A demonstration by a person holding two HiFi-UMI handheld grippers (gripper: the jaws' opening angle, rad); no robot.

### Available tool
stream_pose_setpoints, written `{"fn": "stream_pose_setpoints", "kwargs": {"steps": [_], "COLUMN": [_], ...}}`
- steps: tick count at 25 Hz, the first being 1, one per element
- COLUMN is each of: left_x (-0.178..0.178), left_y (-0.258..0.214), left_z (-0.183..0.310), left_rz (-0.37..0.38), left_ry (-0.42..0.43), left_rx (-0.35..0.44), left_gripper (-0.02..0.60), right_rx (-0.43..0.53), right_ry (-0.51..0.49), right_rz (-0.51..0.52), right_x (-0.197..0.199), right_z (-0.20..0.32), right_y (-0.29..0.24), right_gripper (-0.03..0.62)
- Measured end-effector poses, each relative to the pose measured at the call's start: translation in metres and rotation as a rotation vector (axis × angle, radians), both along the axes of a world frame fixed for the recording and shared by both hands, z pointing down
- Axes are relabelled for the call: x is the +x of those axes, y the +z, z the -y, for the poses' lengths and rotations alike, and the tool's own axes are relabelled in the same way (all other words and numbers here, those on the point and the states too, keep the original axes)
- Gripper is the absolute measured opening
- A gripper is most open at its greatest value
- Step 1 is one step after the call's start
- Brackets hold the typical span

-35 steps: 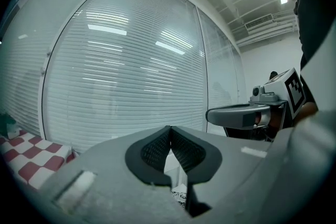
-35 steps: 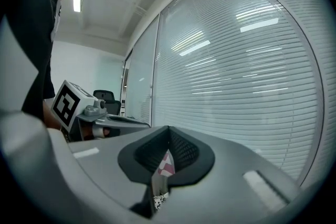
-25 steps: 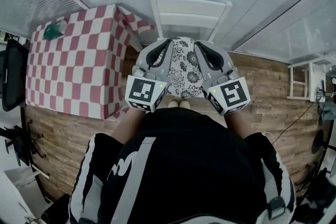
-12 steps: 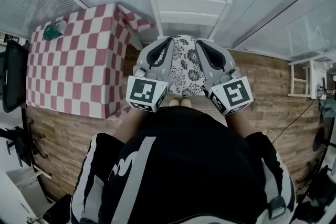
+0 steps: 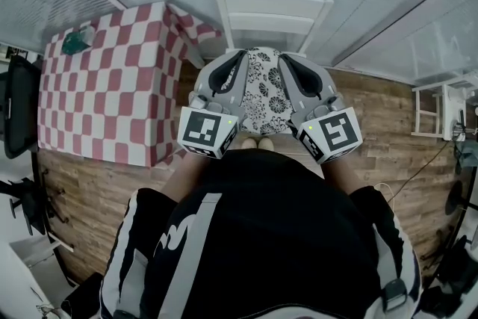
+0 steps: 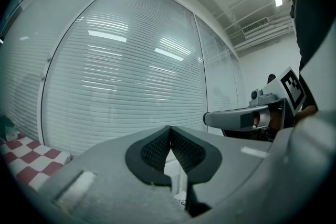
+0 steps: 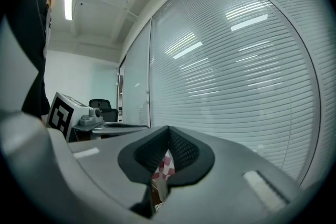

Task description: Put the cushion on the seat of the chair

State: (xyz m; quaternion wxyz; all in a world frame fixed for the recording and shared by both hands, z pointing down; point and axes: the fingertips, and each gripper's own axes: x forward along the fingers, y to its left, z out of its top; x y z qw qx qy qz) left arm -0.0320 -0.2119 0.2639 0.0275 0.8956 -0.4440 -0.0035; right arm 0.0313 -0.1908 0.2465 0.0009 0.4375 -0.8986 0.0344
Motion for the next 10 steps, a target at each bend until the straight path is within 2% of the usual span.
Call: {"fn": "stream_pose_setpoints", "kwargs": {"steps": [10], "left_x": [-0.0029], "left_y": [-0.0029], "left_z": [-0.0011], "left_rz": [0.004], "left_ry": [0.002], "left_rx": [0.002], "left_gripper": [0.0], "right_rx": [0.003], "right_ry": [0.004], "right_rz": [-0.009], "right_x": [-0.0014], "right_z": [-0.0011], "right_y": [0.0006], "right_gripper": [-0.002]}}
